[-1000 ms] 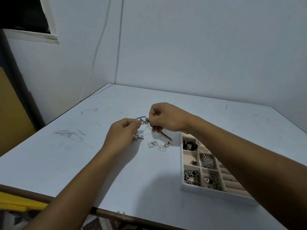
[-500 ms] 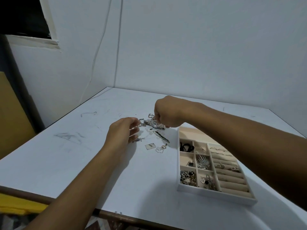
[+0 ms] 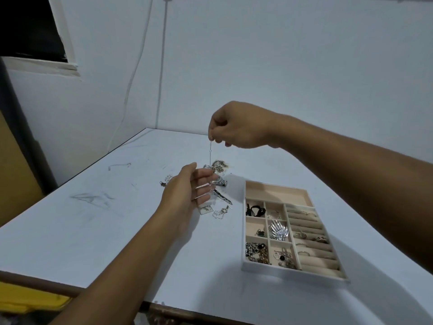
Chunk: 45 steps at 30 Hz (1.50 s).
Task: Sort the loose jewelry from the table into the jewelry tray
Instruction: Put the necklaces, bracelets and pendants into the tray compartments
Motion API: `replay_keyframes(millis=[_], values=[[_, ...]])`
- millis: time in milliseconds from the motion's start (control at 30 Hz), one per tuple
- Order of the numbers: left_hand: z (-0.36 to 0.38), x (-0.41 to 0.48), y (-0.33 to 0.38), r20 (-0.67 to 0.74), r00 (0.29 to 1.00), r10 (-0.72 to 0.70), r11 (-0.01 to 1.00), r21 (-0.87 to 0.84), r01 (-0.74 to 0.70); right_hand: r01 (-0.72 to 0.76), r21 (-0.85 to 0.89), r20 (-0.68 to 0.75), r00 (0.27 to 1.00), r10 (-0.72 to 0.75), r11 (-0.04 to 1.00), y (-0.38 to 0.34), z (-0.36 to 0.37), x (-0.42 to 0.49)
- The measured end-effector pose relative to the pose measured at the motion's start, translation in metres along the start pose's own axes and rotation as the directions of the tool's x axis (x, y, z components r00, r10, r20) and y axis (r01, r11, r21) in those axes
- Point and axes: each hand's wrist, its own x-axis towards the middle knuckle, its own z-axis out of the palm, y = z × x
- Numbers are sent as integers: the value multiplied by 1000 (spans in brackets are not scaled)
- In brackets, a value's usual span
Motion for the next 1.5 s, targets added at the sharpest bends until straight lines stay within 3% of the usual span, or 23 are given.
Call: replay_keyframes(millis=[333, 833, 1000, 1167, 1500], values=[[11, -16, 1, 206, 978, -41, 996, -70, 56, -12, 22, -130, 991, 15, 1000, 13, -25, -3], [28, -32, -4, 314, 948, -53, 994, -72, 79, -51, 101, -230, 971, 73, 994, 16, -53, -14], [31, -31, -7, 297, 951, -89, 961, -227, 161, -24, 137, -232, 971, 55, 990, 11, -52, -22], [26, -21, -11, 242, 958, -155, 844, -472, 256, 25, 165, -232, 972, 15, 986, 6, -45, -38], [23, -19, -19, 205, 967, -150, 771, -588, 245, -26, 116, -44, 999, 32, 993, 20, -18, -75]])
